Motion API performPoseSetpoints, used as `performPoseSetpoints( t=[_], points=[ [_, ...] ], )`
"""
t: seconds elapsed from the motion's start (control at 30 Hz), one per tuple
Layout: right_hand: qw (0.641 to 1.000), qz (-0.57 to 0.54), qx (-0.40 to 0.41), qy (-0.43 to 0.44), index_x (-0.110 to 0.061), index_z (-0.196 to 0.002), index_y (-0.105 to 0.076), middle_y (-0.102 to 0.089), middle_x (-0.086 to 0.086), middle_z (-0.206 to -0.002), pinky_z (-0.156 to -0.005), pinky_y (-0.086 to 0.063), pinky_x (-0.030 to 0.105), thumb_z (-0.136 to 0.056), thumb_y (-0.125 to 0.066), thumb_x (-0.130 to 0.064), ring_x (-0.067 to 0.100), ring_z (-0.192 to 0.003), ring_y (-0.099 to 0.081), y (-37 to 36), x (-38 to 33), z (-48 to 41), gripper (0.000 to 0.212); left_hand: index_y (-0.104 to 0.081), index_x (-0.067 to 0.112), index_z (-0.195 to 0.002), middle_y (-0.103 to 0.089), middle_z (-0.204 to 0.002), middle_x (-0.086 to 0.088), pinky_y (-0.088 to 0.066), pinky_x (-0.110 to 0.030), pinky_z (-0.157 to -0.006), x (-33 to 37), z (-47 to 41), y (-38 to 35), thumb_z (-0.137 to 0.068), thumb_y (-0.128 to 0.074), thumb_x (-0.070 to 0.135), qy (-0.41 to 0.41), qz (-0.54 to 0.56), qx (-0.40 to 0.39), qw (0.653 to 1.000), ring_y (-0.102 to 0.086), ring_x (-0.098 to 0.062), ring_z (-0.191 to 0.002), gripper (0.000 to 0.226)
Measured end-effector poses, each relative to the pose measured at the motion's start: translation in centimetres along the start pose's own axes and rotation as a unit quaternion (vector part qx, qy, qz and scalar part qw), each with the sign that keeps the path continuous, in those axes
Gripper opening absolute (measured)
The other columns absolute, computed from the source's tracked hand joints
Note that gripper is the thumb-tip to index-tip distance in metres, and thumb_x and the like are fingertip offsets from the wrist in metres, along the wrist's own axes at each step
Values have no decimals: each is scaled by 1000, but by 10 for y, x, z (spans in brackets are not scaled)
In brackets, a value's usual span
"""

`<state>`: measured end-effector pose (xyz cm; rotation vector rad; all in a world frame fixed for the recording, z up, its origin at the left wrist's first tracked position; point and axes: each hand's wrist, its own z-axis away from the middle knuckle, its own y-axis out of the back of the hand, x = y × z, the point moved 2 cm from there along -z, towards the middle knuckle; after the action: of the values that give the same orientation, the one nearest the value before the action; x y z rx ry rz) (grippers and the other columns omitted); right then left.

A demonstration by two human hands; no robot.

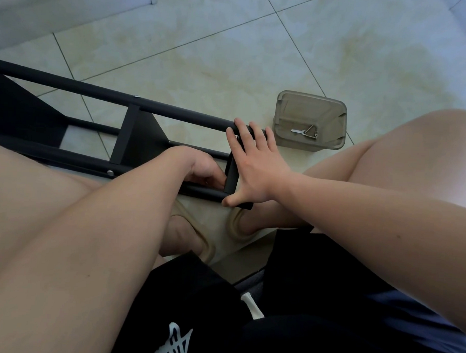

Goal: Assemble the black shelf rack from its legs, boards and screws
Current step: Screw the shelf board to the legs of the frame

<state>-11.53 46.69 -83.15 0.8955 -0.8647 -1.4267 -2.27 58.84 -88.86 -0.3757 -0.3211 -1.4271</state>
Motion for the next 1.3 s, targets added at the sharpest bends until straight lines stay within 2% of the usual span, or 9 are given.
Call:
performPoseSetpoints(
  t=[0.13,0.23,0.3,0.53,0.7,0.87,1.0,1.13,1.3],
  points=[
    [1000,-4,0,1,-10,-161,6,12,16,-168,-123,1,59,-54,-63,-91,42,-153,7,-1,0,0,151,-70,-1,-114,-73,-110,-17,-45,-40,-107,-1,-3,2,-89,-64,10,-1,-4,10,1000,-65,-28,-105,28],
    [1000,-6,-1,3,-9,-161,6,13,16,-167,-123,2,59,-55,-63,-90,42,-153,8,-2,0,0,150,-73,9,-92,-74,-85,-7,-53,-33,-89,-2,-6,2,-88,-63,4,-17,11,8,1000,-68,-22,-86,11],
    [1000,-5,-2,3,-9,-161,7,14,16,-167,-123,3,59,-55,-63,-90,42,-153,9,-1,1,0,150,-72,12,-85,-73,-75,-4,-53,-28,-78,-3,-8,2,-88,-62,0,-25,25,1,999,-68,-18,-76,16],
    [1000,-3,-5,1,-10,-160,9,17,15,-167,-123,3,60,-56,-62,-91,41,-153,11,-2,0,0,150,-72,12,-85,-73,-77,-5,-51,-29,-81,-3,-9,2,-88,-61,-2,-25,33,-2,999,-66,-19,-78,18],
    [1000,-2,-8,1,-10,-161,9,18,16,-167,-122,3,60,-56,-63,-91,42,-153,12,-2,0,-1,151,-73,6,-109,-75,-103,-10,-47,-38,-105,-4,-7,2,-91,-61,11,19,25,-46,998,-67,-27,-107,22],
    [1000,-8,-8,3,-10,-160,10,17,15,-167,-123,4,60,-56,-63,-91,41,-153,12,-3,1,-1,150,-79,13,-81,-75,-96,-11,-49,-37,-101,-3,-12,2,-90,-58,-2,-14,56,-58,997,-68,-25,-100,27],
    [1000,-6,-7,5,-10,-160,10,17,16,-167,-122,4,60,-56,-61,-92,41,-153,12,-3,4,-3,150,-71,4,-95,-70,-97,-14,-54,-32,-92,-4,-20,4,-88,-56,-11,-44,76,-37,995,-66,-25,-98,23],
    [1000,-7,-8,6,-9,-160,9,17,16,-167,-122,4,60,-56,-61,-92,41,-153,11,-3,5,-4,151,-66,3,-92,-70,-87,-9,-54,-26,-82,-3,-19,3,-88,-53,-14,-67,94,-40,993,-66,-21,-88,22],
    [1000,-10,-7,8,-10,-160,9,16,16,-167,-122,4,61,-55,-60,-93,42,-153,12,-4,4,-3,151,-60,-1,-113,-65,-101,-15,-57,-19,-75,-3,-16,1,-92,-48,-14,-70,113,-67,989,-65,-18,-88,28]
  ],
)
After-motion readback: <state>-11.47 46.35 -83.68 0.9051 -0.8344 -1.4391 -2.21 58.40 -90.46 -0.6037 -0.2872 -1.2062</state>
